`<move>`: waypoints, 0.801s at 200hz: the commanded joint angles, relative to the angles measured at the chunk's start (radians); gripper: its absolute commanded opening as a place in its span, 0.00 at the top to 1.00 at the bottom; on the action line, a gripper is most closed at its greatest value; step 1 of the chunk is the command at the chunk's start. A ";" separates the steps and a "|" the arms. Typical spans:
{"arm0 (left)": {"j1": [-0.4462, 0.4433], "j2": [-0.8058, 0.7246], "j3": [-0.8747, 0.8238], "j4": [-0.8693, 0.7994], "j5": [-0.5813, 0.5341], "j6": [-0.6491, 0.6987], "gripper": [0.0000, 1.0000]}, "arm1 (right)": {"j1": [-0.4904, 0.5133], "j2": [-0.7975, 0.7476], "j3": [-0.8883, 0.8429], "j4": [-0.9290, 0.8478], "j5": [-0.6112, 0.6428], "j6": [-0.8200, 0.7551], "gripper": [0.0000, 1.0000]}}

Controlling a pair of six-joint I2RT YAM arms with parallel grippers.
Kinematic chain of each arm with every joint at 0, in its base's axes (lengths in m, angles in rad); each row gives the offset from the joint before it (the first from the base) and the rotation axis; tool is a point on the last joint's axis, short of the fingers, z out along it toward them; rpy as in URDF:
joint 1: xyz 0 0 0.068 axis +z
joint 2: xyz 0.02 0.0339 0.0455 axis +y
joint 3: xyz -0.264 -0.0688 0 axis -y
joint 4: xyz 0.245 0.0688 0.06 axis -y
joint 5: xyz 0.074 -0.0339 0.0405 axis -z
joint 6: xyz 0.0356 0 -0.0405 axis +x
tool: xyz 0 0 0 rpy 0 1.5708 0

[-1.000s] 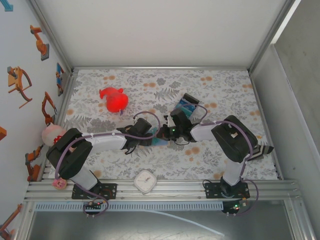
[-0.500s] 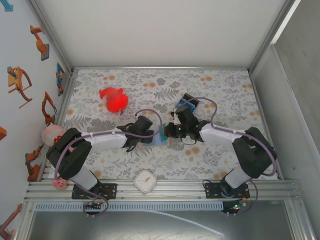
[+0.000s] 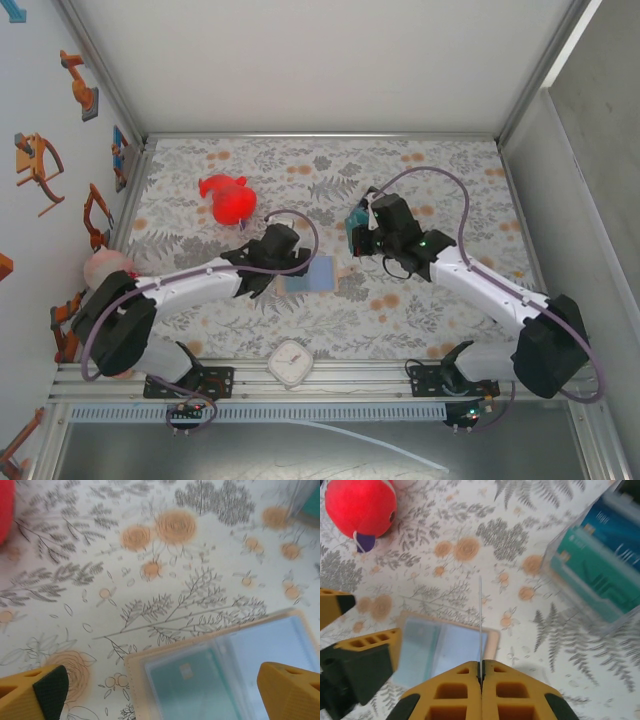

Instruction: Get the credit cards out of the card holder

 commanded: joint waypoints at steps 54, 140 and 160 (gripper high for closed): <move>0.006 -0.218 -0.105 0.053 -0.096 0.047 0.03 | -0.053 -0.024 0.092 -0.048 0.127 -0.374 1.00; 0.015 -0.319 -0.175 0.051 -0.132 0.018 0.03 | -0.166 0.031 0.134 -0.052 -0.070 -0.684 1.00; 0.017 -0.320 -0.181 0.052 -0.138 0.010 0.03 | -0.181 0.078 0.159 -0.085 -0.102 -0.728 1.00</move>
